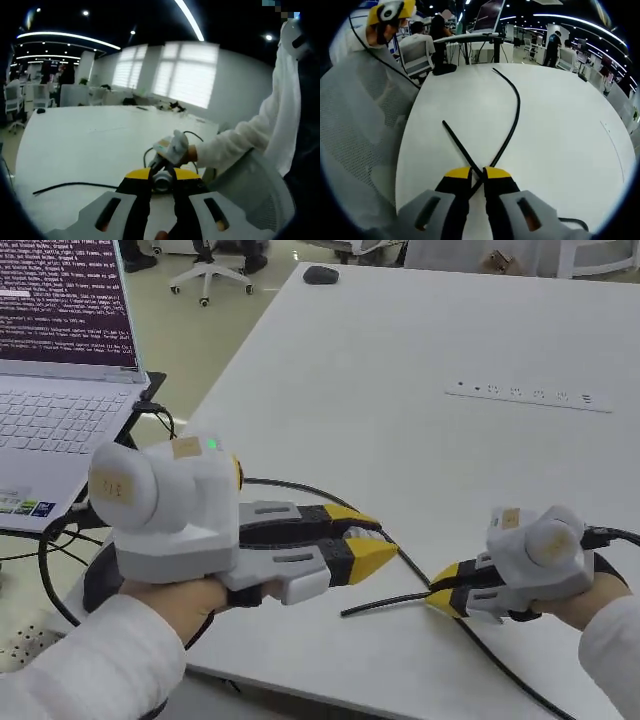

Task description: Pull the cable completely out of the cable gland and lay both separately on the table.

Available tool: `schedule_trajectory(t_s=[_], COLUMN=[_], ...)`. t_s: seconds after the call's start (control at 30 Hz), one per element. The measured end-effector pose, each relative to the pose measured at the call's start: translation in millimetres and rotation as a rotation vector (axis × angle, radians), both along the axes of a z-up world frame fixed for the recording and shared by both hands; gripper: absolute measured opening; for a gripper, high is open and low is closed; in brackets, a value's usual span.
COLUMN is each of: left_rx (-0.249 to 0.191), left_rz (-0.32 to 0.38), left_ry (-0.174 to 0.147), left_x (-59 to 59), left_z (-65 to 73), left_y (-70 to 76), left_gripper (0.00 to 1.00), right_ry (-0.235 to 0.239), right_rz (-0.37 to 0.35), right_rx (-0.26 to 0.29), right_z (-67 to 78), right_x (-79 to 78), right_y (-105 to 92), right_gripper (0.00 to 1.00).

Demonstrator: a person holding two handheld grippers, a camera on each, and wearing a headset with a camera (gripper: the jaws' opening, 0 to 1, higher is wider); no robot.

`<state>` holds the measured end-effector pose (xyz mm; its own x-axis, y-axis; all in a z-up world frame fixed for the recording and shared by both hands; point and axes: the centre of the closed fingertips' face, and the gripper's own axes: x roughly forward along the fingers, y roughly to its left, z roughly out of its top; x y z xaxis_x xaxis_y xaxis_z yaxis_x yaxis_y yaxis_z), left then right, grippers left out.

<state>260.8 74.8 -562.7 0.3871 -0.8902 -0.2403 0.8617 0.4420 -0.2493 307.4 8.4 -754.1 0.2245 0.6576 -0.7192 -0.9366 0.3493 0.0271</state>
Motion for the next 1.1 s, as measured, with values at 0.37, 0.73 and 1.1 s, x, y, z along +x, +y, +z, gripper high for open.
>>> schedule_trajectory(t_s=[0.37,0.73,1.1], left_rx=[0.020,0.030,0.158], left_rz=[-0.063,-0.109,-0.136], left_ry=[0.032,0.061,0.080], left_x=[25.1,70.4,75.2], left_z=[-13.8,-89.4,-155.7], left_y=[-6.8,-36.5,-46.1], left_gripper=[0.17,0.17,0.17], right_ry=[-0.007,-0.079,-0.046], right_rz=[-0.051,-0.253,-0.464], right_rx=[0.132,0.239,0.271], right_z=[39.4,88.4,80.0], right_x=[-11.4,-39.3,-82.0], right_y=[-11.0,-65.2,-115.4], right_gripper=[0.23,0.26,0.26])
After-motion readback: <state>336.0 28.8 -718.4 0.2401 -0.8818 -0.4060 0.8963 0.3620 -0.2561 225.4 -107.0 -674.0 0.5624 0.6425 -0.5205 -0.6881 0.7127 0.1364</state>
